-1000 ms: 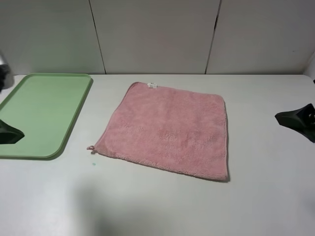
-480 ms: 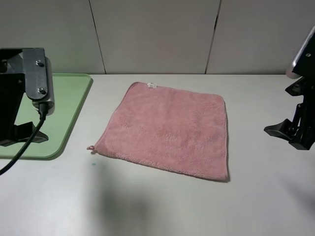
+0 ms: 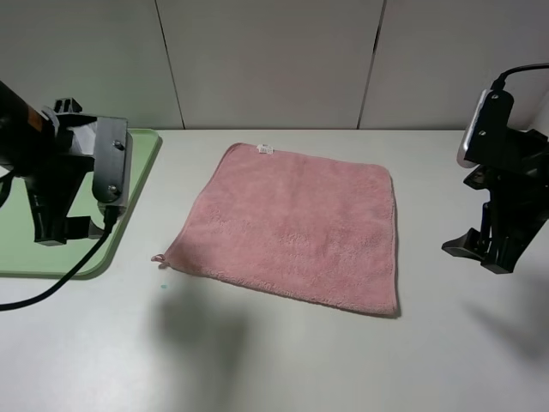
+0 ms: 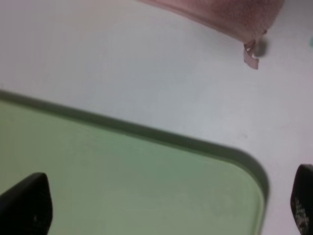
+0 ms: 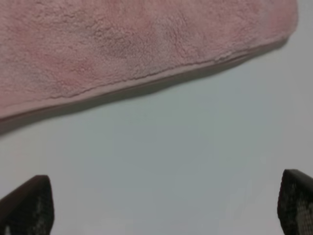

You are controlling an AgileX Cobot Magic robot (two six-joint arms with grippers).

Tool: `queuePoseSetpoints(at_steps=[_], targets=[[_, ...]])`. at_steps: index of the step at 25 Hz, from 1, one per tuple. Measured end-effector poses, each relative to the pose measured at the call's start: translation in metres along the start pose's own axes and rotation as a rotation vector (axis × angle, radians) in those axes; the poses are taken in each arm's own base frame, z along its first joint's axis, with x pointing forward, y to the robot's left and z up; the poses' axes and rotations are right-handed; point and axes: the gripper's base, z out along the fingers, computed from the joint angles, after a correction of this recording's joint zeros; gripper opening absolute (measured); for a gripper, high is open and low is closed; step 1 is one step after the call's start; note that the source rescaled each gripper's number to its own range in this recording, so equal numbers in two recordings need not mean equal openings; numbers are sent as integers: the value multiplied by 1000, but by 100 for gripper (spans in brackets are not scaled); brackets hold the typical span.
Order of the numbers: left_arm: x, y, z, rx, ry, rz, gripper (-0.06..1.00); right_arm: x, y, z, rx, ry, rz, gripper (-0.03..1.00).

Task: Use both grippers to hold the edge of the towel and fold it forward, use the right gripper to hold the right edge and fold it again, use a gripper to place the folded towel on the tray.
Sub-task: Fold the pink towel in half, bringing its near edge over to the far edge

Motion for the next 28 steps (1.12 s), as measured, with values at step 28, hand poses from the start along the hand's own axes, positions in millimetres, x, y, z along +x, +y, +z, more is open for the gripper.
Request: queuePoseSetpoints(at_steps=[28], targets=[[-72, -38, 101, 93, -67, 296, 97, 3, -1, 22, -43, 28, 31, 100]])
